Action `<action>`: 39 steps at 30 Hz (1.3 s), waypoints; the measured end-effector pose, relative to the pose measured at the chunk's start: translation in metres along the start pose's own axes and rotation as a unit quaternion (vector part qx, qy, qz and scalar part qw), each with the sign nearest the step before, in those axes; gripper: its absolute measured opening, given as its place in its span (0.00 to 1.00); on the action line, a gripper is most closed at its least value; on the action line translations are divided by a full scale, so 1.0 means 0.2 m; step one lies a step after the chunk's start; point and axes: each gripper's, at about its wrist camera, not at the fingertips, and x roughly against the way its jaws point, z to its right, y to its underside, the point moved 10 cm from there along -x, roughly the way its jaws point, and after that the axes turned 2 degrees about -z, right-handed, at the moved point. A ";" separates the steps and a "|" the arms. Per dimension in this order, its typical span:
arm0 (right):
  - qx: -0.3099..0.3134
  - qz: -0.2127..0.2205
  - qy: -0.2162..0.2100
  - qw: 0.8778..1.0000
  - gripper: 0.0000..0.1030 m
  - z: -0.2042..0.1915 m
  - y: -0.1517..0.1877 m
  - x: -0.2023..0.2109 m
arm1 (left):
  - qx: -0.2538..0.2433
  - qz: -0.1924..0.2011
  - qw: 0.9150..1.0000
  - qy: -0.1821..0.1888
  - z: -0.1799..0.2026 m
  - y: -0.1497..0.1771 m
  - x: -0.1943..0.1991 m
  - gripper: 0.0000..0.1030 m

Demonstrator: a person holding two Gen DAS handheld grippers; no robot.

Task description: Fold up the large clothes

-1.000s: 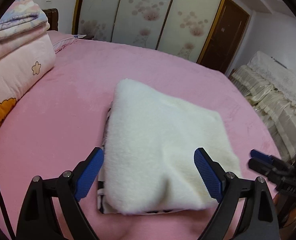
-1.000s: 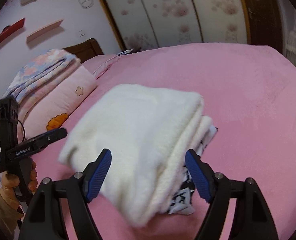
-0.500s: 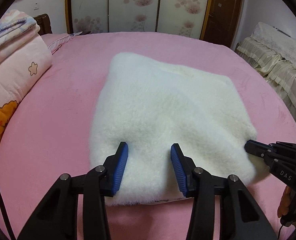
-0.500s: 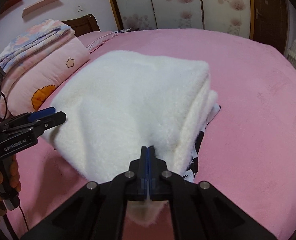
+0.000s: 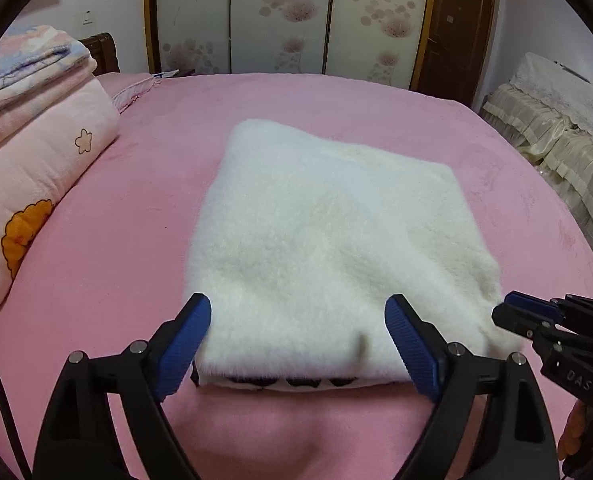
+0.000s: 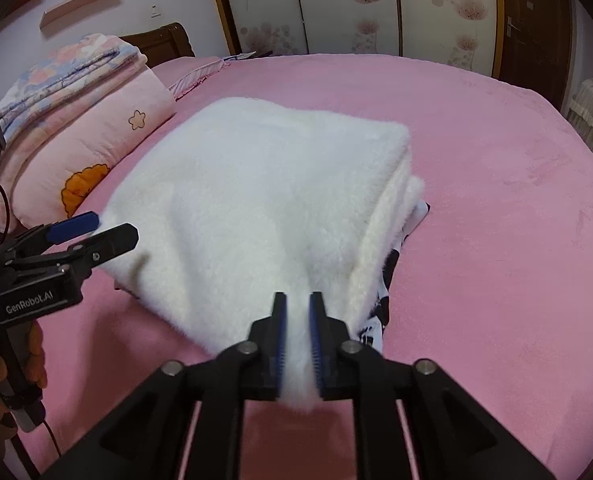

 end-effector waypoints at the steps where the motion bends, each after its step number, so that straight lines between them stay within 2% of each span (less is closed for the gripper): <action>1: -0.004 0.001 -0.001 1.000 0.34 0.00 0.01 0.04 | 0.001 -0.002 1.000 0.001 0.01 0.00 0.02 0.85; 3: -0.005 0.004 0.002 1.000 0.43 0.01 0.02 0.13 | 0.007 -0.010 1.000 -0.011 0.00 0.01 0.08 0.85; 7: -0.003 0.011 0.015 1.000 0.43 0.03 0.06 0.34 | 0.025 -0.027 0.999 -0.032 0.03 0.04 0.25 0.85; 9: -0.010 0.012 0.018 1.000 0.43 0.05 0.08 0.46 | 0.025 -0.021 0.999 -0.034 0.07 0.05 0.35 0.85; 12: -0.015 0.019 0.031 0.999 0.43 0.09 0.11 0.66 | 0.022 -0.023 0.999 -0.041 0.12 0.06 0.48 0.90; 14: -0.011 0.027 0.053 0.998 0.43 0.12 0.14 0.79 | 0.013 -0.029 0.999 -0.032 0.19 0.08 0.57 0.90; 17: -0.013 0.027 0.066 0.997 0.45 0.16 0.18 0.95 | -0.016 -0.035 0.997 -0.060 0.27 0.11 0.69 0.90; 19: -0.020 0.022 0.075 0.997 0.56 0.18 0.22 1.05 | -0.032 -0.035 0.996 -0.078 0.33 0.13 0.77 0.90; 21: -0.021 0.026 0.090 0.995 0.58 0.21 0.27 1.15 | -0.038 -0.035 0.996 -0.070 0.40 0.15 0.84 0.90; 24: -0.022 0.034 0.104 0.994 0.60 0.26 0.34 1.28 | -0.033 -0.034 0.998 -0.037 0.52 0.21 0.94 0.90; 27: -0.030 0.039 0.105 0.993 0.61 0.30 0.43 1.39 | -0.036 -0.037 0.999 -0.013 0.66 0.30 1.04 0.90; 32: -0.050 0.060 0.113 0.991 0.61 0.37 0.66 1.57 | -0.039 -0.018 0.999 0.022 0.85 0.50 1.21 0.90; 36: -0.062 0.080 0.121 0.987 0.61 0.40 0.87 1.68 | -0.025 -0.006 1.000 0.016 0.94 0.68 1.30 0.90; 39: -0.077 0.084 0.115 0.987 0.61 0.41 1.04 1.72 | -0.021 0.011 1.000 -0.005 0.97 0.79 1.37 0.90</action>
